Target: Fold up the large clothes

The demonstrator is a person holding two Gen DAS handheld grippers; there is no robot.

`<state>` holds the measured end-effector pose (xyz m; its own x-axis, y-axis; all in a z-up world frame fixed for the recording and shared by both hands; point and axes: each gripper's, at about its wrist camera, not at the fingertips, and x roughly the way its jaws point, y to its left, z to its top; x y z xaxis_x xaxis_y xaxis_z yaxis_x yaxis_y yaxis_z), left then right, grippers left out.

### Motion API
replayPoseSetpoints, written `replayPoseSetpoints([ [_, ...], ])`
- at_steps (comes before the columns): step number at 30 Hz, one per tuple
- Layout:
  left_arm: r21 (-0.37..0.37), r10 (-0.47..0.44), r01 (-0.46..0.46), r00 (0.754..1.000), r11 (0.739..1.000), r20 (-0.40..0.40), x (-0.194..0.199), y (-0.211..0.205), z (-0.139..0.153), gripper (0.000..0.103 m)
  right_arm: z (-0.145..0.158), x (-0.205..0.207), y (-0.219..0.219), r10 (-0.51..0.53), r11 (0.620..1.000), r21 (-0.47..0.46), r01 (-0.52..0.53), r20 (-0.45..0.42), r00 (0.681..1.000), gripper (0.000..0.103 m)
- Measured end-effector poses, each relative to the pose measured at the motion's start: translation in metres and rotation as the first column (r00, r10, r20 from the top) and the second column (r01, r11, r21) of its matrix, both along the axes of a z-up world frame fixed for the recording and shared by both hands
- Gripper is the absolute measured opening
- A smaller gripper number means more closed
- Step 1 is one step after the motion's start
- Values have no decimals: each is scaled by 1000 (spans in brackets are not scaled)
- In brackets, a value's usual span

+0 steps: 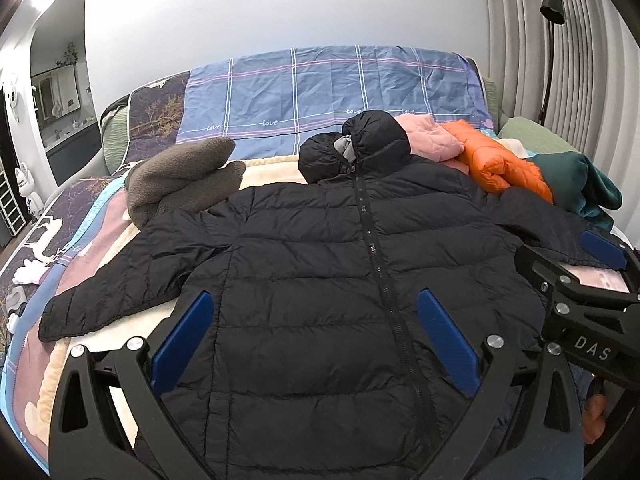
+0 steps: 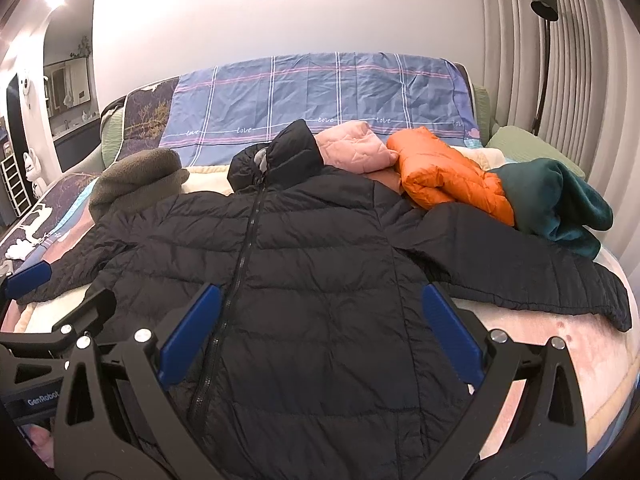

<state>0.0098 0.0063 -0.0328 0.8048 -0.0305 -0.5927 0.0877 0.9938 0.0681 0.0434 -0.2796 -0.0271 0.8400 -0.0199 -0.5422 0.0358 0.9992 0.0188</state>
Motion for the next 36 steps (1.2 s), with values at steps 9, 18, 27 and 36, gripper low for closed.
replayPoseSetpoints([
  [9, -4, -11, 11, 1000, 1000, 7, -3, -1, 0, 102, -1, -1, -1, -5, 1000, 3, 5, 0, 1000, 101],
  [18, -7, -13, 13, 1000, 1000, 11, -3, 0, 0, 102, -1, -1, 0, 0, 1000, -5, 0, -1, 1000, 101],
  [27, -11, -15, 15, 1000, 1000, 11, -5, 1, 0, 102, 2, -3, 0, 0, 1000, -13, 0, 2, 1000, 101],
  [36, -4, -16, 16, 1000, 1000, 13, -5, 2, 1, 102, 3, -3, 3, 10, 1000, -18, -10, 6, 1000, 101],
])
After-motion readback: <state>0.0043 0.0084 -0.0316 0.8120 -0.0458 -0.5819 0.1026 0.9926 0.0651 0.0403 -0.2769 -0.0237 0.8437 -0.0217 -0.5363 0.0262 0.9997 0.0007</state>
